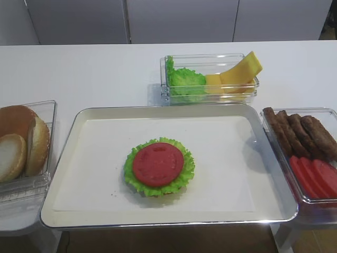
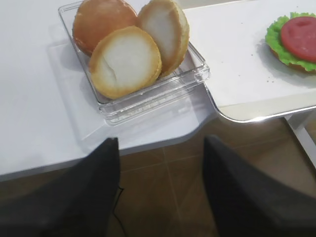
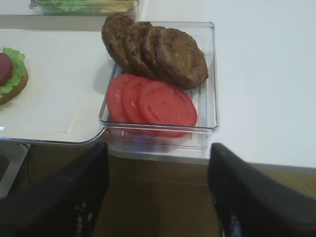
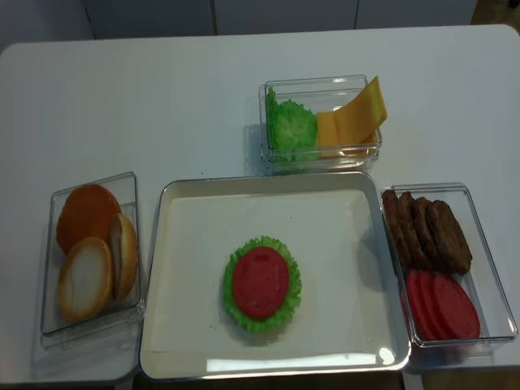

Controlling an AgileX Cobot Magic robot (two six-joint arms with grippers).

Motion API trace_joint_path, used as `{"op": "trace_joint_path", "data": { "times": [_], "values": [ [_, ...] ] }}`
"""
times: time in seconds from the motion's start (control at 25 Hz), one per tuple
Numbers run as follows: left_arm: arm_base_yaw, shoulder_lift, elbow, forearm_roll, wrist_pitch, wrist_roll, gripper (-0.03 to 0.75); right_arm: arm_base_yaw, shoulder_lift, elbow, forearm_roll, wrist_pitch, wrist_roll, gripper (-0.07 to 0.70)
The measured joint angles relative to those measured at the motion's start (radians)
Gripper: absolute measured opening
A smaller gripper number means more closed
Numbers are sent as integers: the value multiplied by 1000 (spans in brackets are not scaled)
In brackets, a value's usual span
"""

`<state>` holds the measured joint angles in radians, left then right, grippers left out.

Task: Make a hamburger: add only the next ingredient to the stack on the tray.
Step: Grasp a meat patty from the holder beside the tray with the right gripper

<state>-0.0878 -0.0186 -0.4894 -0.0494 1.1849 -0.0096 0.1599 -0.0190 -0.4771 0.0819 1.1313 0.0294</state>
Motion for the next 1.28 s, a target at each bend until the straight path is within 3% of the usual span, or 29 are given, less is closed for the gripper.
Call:
{"op": "trace_joint_path", "data": {
  "times": [0.2,0.52,0.72,0.96,1.12,1.28],
  "values": [
    [0,0,0,0,0,0,402,0,17,-37,26,-52,44,533],
    [0,0,0,0,0,0,402,0,310,-157,70,-96,57,509],
    [0,0,0,0,0,0,402,0,516,-272,151,-143,-70,494],
    [0,0,0,0,0,0,402,2,767,-409,177,-158,-102,487],
    [0,0,0,0,0,0,402,61,909,-483,181,-161,-100,486],
    [0,0,0,0,0,0,402,155,1044,-544,94,-157,-2,486]
  ]
}}
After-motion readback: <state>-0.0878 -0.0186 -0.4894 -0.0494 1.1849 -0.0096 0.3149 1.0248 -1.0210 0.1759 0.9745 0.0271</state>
